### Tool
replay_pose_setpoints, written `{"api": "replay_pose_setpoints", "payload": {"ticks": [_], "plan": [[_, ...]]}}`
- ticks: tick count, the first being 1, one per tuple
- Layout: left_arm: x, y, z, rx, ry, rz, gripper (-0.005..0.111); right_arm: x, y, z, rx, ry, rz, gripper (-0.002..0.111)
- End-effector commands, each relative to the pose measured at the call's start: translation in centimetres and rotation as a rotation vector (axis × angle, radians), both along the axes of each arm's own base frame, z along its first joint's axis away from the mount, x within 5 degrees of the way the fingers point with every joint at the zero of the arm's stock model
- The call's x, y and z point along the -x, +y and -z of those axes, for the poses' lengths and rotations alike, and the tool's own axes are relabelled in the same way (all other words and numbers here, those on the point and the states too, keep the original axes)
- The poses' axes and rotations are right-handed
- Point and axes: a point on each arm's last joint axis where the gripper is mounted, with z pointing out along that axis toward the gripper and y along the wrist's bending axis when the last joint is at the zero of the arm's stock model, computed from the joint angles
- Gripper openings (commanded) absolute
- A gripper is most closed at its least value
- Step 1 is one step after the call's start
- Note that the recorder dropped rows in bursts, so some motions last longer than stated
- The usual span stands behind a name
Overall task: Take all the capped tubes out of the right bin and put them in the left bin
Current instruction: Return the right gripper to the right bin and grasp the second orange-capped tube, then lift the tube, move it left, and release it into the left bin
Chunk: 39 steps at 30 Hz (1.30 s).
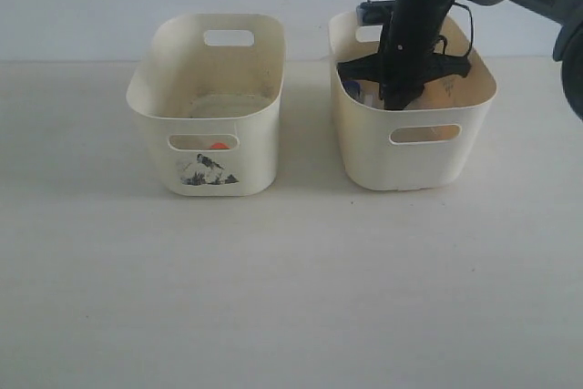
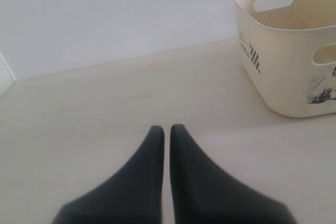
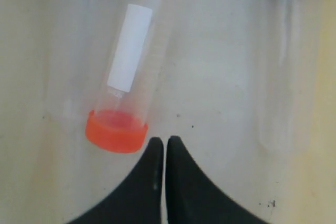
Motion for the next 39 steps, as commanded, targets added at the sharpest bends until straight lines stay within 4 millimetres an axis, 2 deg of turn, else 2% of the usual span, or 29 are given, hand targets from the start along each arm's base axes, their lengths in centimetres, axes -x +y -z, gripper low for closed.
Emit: {"api": "replay_pose_setpoints", "payload": {"ticks": [1,3,5,9,10,12,13,19,22,23,25,26,27,28,31,34,39], "plan": [[0.0,0.0,-0.2,0.017,-0.012,0.001,0.004,0.0,0.4,0.1,-0.063,0.012,-0.004,0.001],[0.0,0.0,-0.2,0.017,-0.012,0.001,0.004,0.0,0.4,0.2,-0.072,0.016,-0.002,0.002],[0.0,0.0,-0.2,0.017,-0.012,0.001,0.004,0.0,0.5,0.3,-0.083,0.02,0.0,0.01],[0.0,0.0,-0.2,0.017,-0.012,0.001,0.004,0.0,0.7,0.3,-0.099,0.026,0.015,0.045],[0.0,0.0,-0.2,0.017,-0.012,0.001,0.004,0.0,0.7,0.3,-0.1,0.026,0.021,0.06],[0.0,0.0,-0.2,0.017,-0.012,0.001,0.004,0.0,0.7,0.3,-0.102,0.027,0.032,0.078],[0.0,0.0,-0.2,0.017,-0.012,0.001,0.004,0.0,0.7,0.4,-0.102,0.029,0.032,0.084],[0.0,0.0,-0.2,0.017,-0.012,0.001,0.004,-0.1,0.7,1.3,-0.106,0.039,0.066,0.086],[0.0,0.0,-0.2,0.017,-0.012,0.001,0.004,-0.4,0.7,2.8,-0.103,0.051,0.07,0.086],[0.0,0.0,-0.2,0.017,-0.012,0.001,0.004,-0.5,0.7,3.0,-0.105,0.044,0.074,0.086],[0.0,0.0,-0.2,0.017,-0.012,0.001,0.004,-0.5,0.8,3.3,-0.108,0.049,0.097,0.073],[0.0,0.0,-0.2,0.017,-0.012,0.001,0.004,-0.5,0.8,3.3,-0.111,0.051,0.113,0.058],[0.0,0.0,-0.2,0.017,-0.012,0.001,0.004,-0.5,0.8,3.3,-0.111,0.051,0.113,0.049],[0.0,0.0,-0.2,0.017,-0.012,0.001,0.004,-0.5,0.8,3.3,-0.111,0.051,0.113,0.032],[0.0,0.0,-0.2,0.017,-0.012,0.001,0.004,-0.4,0.7,3.3,-0.108,0.062,0.112,-0.001],[0.0,0.0,-0.2,0.017,-0.012,0.001,0.004,-0.3,0.7,2.4,-0.106,0.052,0.083,0.0],[0.0,0.0,-0.2,0.017,-0.012,0.001,0.004,0.2,0.4,-2.2,-0.094,-0.038,0.045,0.0]]}}
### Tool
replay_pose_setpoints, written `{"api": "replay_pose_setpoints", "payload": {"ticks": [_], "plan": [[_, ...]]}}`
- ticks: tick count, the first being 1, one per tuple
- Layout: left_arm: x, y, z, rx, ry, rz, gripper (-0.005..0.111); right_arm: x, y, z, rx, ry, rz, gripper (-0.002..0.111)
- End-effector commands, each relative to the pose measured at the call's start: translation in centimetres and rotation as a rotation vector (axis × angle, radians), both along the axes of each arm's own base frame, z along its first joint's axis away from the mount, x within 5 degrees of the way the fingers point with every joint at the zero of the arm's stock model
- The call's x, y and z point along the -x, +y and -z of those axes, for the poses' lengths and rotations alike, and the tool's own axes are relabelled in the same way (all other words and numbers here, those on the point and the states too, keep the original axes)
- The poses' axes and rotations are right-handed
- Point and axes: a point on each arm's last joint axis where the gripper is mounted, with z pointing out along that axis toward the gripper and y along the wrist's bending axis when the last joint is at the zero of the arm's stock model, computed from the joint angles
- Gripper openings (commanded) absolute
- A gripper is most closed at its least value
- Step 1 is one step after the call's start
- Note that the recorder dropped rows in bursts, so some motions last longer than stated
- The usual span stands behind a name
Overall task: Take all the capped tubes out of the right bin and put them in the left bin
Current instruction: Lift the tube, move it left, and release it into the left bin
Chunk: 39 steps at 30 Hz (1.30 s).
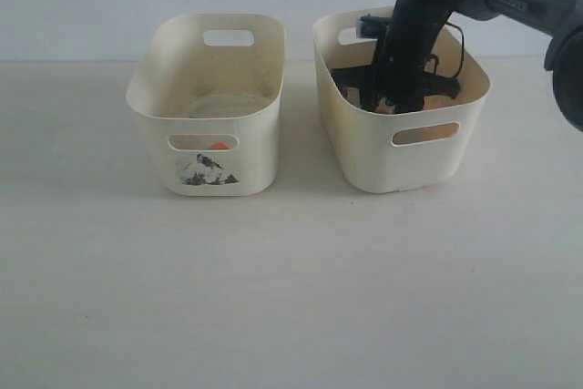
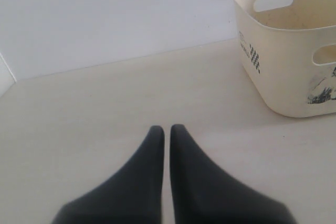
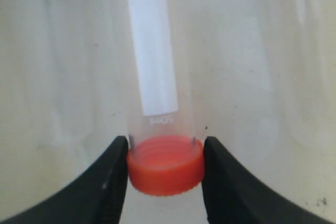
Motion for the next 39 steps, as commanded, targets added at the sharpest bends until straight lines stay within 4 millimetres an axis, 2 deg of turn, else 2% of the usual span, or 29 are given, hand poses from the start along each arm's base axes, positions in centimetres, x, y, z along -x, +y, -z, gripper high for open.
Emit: {"api": "replay_pose_setpoints", "payload": {"ticks": [1,8,11,15,21,24,29,32,37,39], "plan": [[0.0,0.0,-0.2,0.017,-0.012,0.001,0.004,0.5,-0.1,-4.7,0.016,-0.098,-0.038,0.0],[0.0,0.0,-0.2,0.017,-0.012,0.001,0.004,1.9,-1.1,-10.9,0.083,-0.224,-0.077,0.0],[0.0,0.0,-0.2,0.017,-0.012,0.001,0.004,2.7,-0.6,-13.3,0.024,-0.272,-0.143,0.0],[0.0,0.0,-0.2,0.017,-0.012,0.001,0.004,3.8,1.0,-15.6,-0.153,-0.321,-0.263,0.0],[0.0,0.0,-0.2,0.017,-0.012,0.001,0.004,4.7,4.4,-16.7,-0.414,-0.369,-0.451,0.0],[0.0,0.0,-0.2,0.017,-0.012,0.001,0.004,5.5,6.6,-17.0,-0.464,-0.399,-0.567,0.0],[0.0,0.0,-0.2,0.017,-0.012,0.001,0.004,7.0,10.5,-16.7,-0.451,-0.421,-0.74,0.0],[0.0,0.0,-0.2,0.017,-0.012,0.001,0.004,7.3,12.4,-16.3,-0.437,-0.472,-0.812,0.012],[0.0,0.0,-0.2,0.017,-0.012,0.001,0.004,7.3,13.6,-15.7,-0.423,-0.496,-0.827,0.052],[0.0,0.0,-0.2,0.017,-0.012,0.001,0.004,7.1,13.5,-15.5,-0.398,-0.493,-0.813,0.055]]}}
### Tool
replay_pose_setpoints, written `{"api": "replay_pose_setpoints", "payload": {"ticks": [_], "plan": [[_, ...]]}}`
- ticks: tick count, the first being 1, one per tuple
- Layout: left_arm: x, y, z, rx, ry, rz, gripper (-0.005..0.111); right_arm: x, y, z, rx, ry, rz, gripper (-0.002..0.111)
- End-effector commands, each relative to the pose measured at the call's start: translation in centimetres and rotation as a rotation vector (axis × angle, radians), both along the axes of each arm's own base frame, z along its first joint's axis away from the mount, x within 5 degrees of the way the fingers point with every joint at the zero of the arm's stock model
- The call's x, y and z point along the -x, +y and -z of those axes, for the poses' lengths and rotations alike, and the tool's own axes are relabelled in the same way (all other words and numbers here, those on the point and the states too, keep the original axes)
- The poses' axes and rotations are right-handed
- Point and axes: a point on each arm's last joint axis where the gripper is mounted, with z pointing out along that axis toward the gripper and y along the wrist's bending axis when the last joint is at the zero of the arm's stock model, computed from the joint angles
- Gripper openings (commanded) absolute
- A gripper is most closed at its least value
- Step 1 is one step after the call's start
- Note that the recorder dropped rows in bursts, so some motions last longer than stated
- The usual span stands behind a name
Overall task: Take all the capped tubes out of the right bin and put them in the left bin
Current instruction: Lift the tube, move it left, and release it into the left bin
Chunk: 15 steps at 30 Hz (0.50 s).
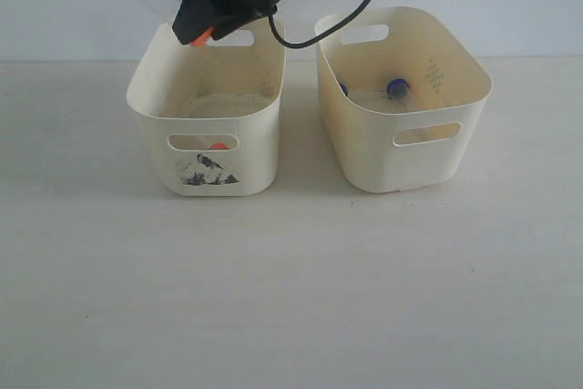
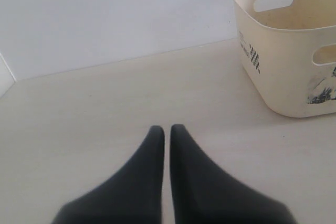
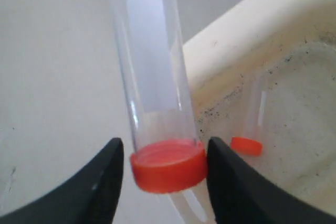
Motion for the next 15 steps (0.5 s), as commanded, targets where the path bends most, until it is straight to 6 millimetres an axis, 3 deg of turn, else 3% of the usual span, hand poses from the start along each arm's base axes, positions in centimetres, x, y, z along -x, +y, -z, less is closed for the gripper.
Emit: {"api": "replay_pose_setpoints", "payload": {"ticks": [1,3,5,6,7,11,15], "plan": [[0.0,0.0,-0.2,0.017,-0.012,0.001,0.004,-0.5,-0.5,0.1,0.035,-0.028,0.052,0.052],[0.0,0.0,-0.2,0.017,-0.012,0.001,0.004,-0.8,-0.7,0.2,0.059,-0.024,0.107,0.04],[0.0,0.0,-0.2,0.017,-0.012,0.001,0.004,-1.0,-1.1,0.3,0.103,-0.037,0.132,0.02],[0.0,0.0,-0.2,0.017,-0.012,0.001,0.004,-1.1,-1.4,0.4,0.145,-0.058,0.137,0.005],[0.0,0.0,-0.2,0.017,-0.012,0.001,0.004,-1.3,-1.8,0.5,0.175,-0.071,0.146,0.0],[0.0,0.0,-0.2,0.017,-0.012,0.001,0.004,-2.0,-3.6,0.8,0.241,-0.059,0.241,0.0],[0.0,0.0,-0.2,0.017,-0.012,0.001,0.004,-2.6,-7.0,0.3,0.287,0.03,0.404,0.0]]}}
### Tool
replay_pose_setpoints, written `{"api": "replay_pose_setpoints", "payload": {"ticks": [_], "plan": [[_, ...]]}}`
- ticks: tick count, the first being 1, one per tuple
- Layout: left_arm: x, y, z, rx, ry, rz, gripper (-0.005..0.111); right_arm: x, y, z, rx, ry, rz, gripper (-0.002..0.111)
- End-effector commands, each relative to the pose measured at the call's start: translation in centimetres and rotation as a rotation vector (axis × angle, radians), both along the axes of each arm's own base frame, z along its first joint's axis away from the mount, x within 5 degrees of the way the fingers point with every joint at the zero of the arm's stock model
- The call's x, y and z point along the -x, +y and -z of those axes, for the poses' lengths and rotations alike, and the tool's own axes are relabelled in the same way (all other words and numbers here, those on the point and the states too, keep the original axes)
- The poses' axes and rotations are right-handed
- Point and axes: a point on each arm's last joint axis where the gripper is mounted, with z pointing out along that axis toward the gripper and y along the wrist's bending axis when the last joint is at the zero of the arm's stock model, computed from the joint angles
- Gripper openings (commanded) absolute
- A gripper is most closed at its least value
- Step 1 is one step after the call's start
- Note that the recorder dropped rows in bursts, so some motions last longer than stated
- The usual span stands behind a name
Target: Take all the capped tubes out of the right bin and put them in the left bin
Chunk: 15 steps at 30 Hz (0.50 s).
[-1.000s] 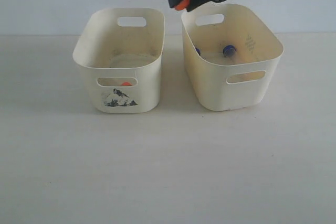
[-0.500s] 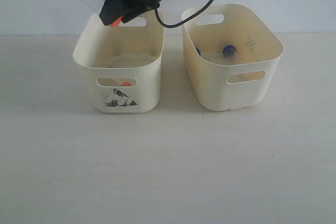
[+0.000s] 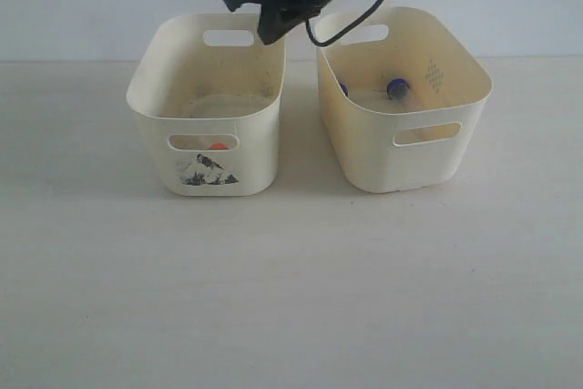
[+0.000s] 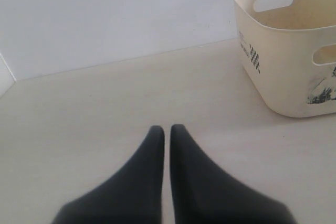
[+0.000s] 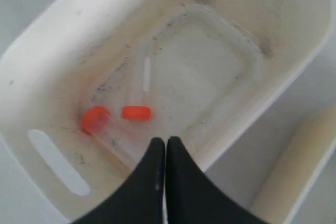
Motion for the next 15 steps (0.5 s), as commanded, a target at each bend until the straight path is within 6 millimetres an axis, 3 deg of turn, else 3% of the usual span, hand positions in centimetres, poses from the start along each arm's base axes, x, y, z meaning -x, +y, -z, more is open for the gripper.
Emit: {"api": "replay_pose_setpoints", "payload": {"ticks": [1,7,15], "plan": [[0.0,0.0,-0.2,0.017,-0.012,0.001,0.004,-0.6,-4.4,-1.2,0.062,0.048,0.192,0.0],[0.0,0.0,-0.2,0.017,-0.012,0.001,0.004,-1.8,-9.3,-1.6,0.058,0.071,0.42,0.0],[0.0,0.0,-0.2,0.017,-0.012,0.001,0.004,-3.5,-10.0,-0.2,0.016,0.026,0.508,0.0]]}}
